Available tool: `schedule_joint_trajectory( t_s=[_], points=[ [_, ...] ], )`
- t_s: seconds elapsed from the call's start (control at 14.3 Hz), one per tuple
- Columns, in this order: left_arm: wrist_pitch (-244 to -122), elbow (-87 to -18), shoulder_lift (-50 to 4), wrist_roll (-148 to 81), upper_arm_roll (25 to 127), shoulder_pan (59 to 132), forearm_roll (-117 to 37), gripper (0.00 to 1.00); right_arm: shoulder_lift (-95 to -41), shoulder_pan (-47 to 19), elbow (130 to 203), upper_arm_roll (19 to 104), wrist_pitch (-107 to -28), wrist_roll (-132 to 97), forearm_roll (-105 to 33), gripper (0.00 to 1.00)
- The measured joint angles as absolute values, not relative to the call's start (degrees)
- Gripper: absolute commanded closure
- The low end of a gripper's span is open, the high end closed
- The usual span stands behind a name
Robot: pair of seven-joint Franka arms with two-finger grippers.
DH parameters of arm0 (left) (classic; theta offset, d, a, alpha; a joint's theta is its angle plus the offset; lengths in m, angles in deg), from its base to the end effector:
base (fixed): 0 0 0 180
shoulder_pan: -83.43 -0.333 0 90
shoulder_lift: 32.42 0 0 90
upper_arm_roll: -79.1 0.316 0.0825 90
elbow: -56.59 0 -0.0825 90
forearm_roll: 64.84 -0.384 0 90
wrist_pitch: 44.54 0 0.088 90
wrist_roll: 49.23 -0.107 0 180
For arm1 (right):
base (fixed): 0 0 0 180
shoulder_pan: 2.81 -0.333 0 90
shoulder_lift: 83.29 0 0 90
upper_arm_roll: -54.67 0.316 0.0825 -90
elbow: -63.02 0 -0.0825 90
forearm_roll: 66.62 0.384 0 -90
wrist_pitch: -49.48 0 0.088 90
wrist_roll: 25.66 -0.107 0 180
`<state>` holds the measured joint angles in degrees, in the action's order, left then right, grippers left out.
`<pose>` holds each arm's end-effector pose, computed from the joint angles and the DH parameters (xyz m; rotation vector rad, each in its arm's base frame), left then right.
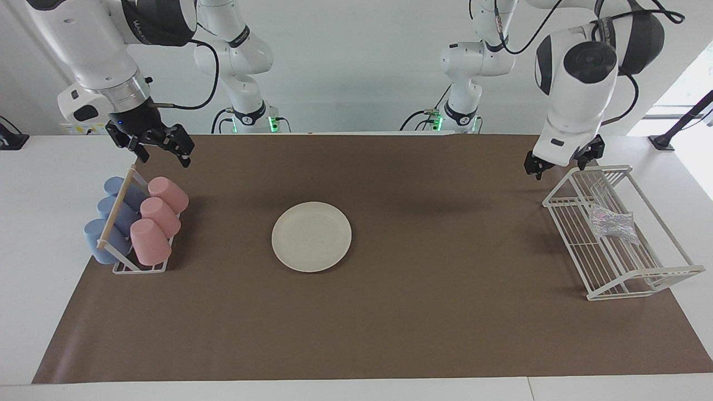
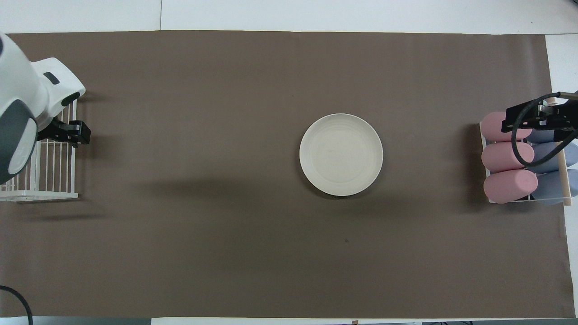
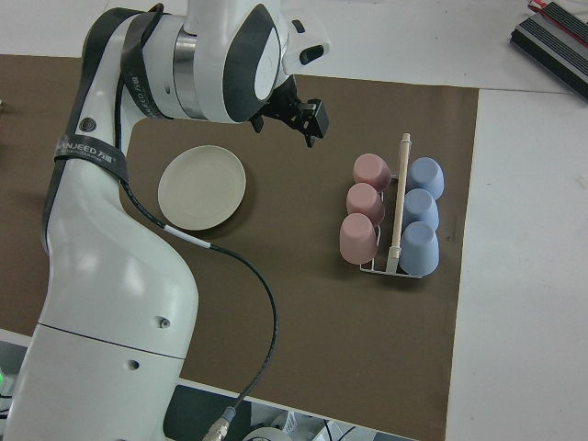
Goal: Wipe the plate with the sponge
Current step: 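Grasp the clear scrubber in the wire basket with the left gripper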
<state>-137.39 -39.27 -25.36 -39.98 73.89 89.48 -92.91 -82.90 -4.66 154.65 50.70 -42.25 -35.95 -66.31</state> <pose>0.5826 -0.0643 0.5218 -2.6382 0.1373 0.1136 0.5584 -0.0200 0.6099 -3.1186 0.3393 0.0084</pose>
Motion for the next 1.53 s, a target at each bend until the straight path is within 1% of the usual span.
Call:
schedule_joint_trajectory(
  t_s=[0.21, 0.35, 0.63, 1.05, 1.4, 1.47, 1.53],
  points=[
    [-141.2, -39.3, -20.8, -39.5, 74.0, 89.8, -103.2, 0.0, -82.9, -4.7, 154.7, 50.9, -40.7, -40.3, -66.2, 0.0],
    [-143.3, -40.1, -19.6, -39.4, 74.4, 89.6, -109.0, 0.0, -82.9, -4.7, 154.7, 50.9, -40.3, -42.8, -66.0, 0.0],
    [-147.5, -44.8, -18.3, -36.0, 74.7, 88.2, -118.2, 0.0, -82.9, -4.7, 154.7, 51.2, -37.3, -52.9, -65.8, 0.0],
    [-148.8, -47.4, -16.0, -29.7, 74.5, 88.2, -123.3, 0.0, -83.2, -4.9, 154.7, 54.2, -35.1, -76.0, -65.7, 0.0],
    [-148.9, -48.2, -15.1, -29.1, 74.4, 88.2, -128.0, 0.0, -83.5, -5.0, 154.7, 57.5, -34.9, -97.0, -64.8, 0.0],
    [-149.0, -48.2, -15.1, -29.1, 74.4, 88.2, -128.4, 0.07, -83.6, -5.0, 154.7, 57.9, -34.9, -100.5, -63.9, 0.0],
    [-149.1, -48.2, -15.1, -29.1, 74.4, 88.2, -128.8, 0.18, -83.6, -5.0, 154.7, 58.0, -34.9, -102.8, -63.4, 0.0]
  ],
)
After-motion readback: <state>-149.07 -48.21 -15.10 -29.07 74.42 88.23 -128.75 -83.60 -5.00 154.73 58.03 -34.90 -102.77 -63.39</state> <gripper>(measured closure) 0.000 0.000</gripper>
